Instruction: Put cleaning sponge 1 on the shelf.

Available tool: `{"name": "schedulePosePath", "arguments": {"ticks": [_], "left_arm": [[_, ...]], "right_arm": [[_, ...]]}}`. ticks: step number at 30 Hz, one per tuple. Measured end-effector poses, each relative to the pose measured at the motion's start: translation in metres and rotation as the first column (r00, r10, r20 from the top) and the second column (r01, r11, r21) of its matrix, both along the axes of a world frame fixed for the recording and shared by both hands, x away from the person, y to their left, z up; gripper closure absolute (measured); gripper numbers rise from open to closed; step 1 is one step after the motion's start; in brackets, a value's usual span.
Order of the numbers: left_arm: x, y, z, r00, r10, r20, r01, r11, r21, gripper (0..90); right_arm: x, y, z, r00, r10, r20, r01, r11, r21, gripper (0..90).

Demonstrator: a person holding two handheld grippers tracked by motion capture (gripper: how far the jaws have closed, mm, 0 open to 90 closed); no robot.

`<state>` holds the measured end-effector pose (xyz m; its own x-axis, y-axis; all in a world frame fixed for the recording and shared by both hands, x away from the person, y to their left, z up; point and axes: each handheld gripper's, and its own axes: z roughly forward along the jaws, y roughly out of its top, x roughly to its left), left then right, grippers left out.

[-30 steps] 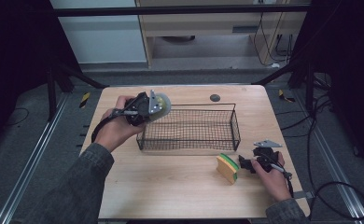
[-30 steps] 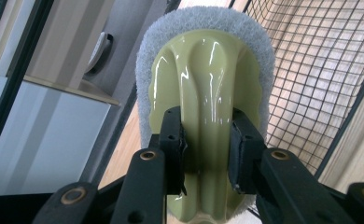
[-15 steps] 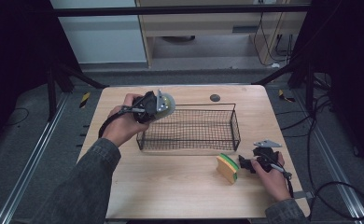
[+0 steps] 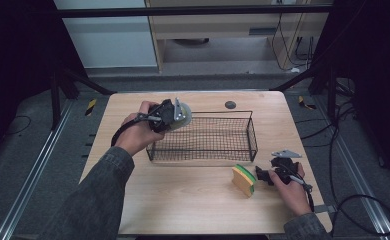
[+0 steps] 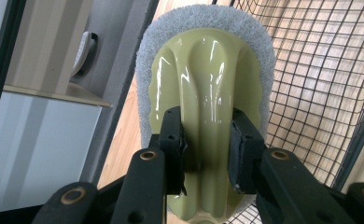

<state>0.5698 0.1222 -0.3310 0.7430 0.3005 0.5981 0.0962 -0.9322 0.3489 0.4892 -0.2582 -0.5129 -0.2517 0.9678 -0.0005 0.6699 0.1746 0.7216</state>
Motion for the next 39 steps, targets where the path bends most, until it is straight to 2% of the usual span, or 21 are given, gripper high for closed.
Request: {"name": "schedulePosePath", "arguments": {"ticks": [8, 21, 27, 39], "left_arm": [[0.003, 0.001, -0.007, 0.9997, -0.005, -0.023, 0.005, 1.0000, -0.005, 70.2], [0.008, 0.007, -0.023, 0.9978, -0.030, -0.060, 0.033, 0.9983, 0.048, 70.1], [0.008, 0.011, -0.028, 0.9965, -0.034, -0.077, 0.038, 0.9974, 0.061, 70.1], [0.011, 0.014, -0.039, 0.9934, -0.035, -0.109, 0.042, 0.9973, 0.061, 70.1]], "right_arm": [[0.000, 0.000, 0.000, 1.0000, -0.001, 0.000, 0.001, 1.000, 0.000, 0.4], [0.001, 0.000, 0.000, 1.0000, 0.002, 0.004, -0.002, 1.000, -0.003, 0.4], [0.001, 0.000, 0.000, 1.0000, 0.001, 0.004, -0.001, 1.000, -0.001, 0.4], [0.001, 0.000, 0.000, 1.0000, 0.001, 0.004, -0.001, 1.000, 0.000, 0.4]]}}
